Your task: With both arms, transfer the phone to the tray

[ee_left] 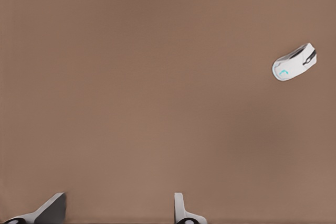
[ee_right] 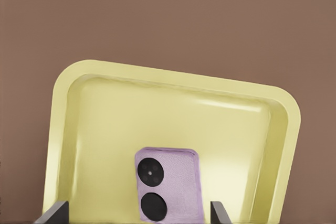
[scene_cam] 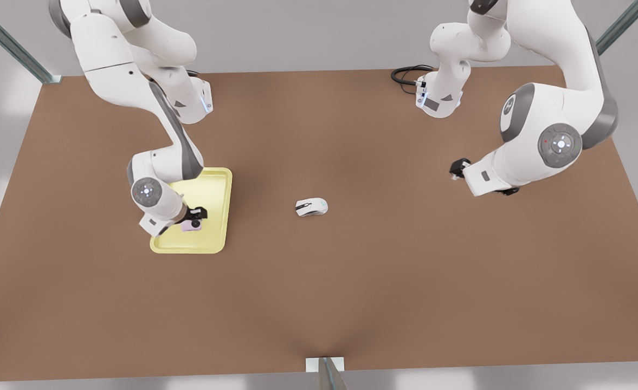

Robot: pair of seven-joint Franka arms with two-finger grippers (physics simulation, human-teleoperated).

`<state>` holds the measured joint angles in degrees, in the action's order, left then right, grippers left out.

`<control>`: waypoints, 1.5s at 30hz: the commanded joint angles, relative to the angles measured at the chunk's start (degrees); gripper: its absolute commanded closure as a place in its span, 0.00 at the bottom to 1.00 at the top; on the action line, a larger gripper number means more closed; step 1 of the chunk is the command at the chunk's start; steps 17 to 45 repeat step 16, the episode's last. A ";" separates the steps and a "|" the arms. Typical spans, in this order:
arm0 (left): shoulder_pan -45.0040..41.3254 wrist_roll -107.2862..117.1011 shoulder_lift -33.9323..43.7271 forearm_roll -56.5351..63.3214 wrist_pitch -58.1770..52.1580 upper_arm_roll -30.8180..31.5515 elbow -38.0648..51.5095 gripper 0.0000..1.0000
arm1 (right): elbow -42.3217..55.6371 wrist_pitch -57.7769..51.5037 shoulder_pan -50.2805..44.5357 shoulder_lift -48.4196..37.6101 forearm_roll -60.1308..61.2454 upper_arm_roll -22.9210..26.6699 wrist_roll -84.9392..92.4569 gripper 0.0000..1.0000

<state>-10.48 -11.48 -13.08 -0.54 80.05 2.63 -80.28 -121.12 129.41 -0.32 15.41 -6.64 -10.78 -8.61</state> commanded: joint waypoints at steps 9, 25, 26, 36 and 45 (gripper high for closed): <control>0.02 0.58 0.69 6.07 -0.51 0.01 0.38 0.00 | 48.35 -47.59 3.84 2.87 1.11 2.87 11.16 0.00; 0.02 1.11 0.77 6.07 -2.62 0.01 -0.14 0.00 | 38.68 -46.79 2.87 -3.72 4.01 5.07 11.16 0.00; 0.02 1.11 0.77 6.07 -2.62 0.01 -0.14 0.00 | 38.68 -46.79 2.87 -3.72 4.01 5.07 11.16 0.00; 0.02 1.11 0.77 6.07 -2.62 0.01 -0.14 0.00 | 38.68 -46.79 2.87 -3.72 4.01 5.07 11.16 0.00; 0.02 1.11 0.77 6.07 -2.62 0.01 -0.14 0.00 | 38.68 -46.79 2.87 -3.72 4.01 5.07 11.16 0.00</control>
